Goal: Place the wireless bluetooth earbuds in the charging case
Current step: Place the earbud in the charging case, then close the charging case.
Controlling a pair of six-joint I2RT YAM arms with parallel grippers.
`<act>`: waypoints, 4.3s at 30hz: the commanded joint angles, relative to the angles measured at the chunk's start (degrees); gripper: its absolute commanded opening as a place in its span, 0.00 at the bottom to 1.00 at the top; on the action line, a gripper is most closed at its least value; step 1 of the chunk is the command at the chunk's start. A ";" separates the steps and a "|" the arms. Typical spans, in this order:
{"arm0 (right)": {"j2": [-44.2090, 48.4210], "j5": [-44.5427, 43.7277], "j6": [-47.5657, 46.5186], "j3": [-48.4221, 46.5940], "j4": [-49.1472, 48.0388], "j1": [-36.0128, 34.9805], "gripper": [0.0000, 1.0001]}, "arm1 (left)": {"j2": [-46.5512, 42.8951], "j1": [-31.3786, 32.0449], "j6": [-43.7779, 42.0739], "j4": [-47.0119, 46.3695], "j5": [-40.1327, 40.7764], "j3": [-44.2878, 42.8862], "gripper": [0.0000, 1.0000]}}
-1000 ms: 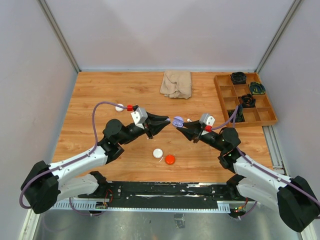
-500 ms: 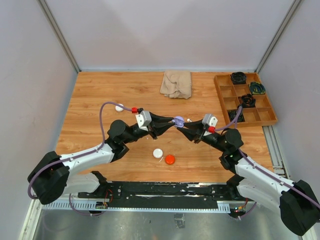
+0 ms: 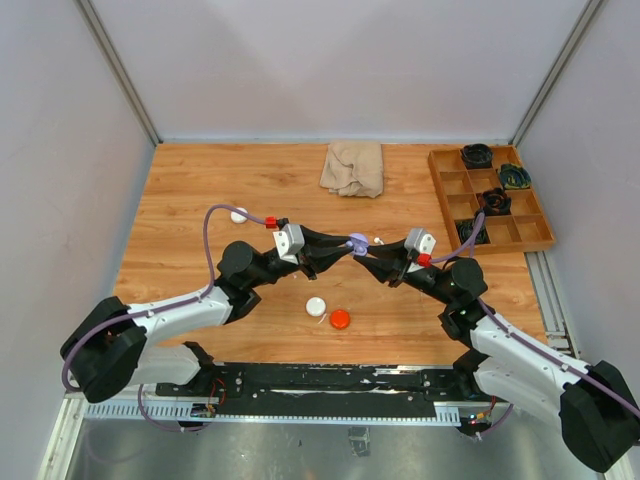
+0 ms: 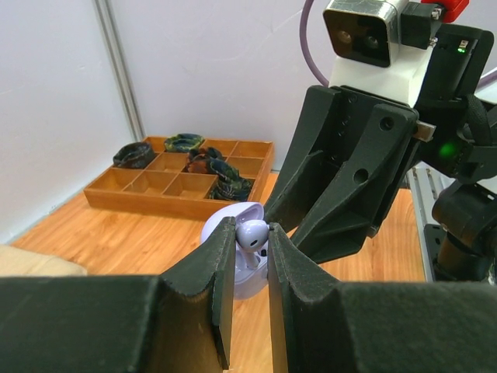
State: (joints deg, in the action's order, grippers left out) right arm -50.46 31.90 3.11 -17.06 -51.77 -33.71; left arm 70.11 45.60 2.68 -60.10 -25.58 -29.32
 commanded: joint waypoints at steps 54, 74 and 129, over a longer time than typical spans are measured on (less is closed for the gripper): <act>1.94 1.75 0.58 -0.10 -2.21 0.67 0.01 | -2.90 0.97 1.88 2.87 6.59 1.82 0.42; 1.53 2.04 0.77 -0.15 -2.17 0.67 0.01 | -3.88 0.82 2.95 9.37 10.81 1.22 0.50; -8.50 10.87 0.22 -10.97 17.10 0.70 0.01 | 0.38 -14.00 39.01 7.68 -27.92 -5.16 0.67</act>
State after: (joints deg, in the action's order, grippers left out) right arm -59.90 44.51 3.46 -25.02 -40.58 -33.71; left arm 74.91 32.01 47.37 -60.86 -55.94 -35.09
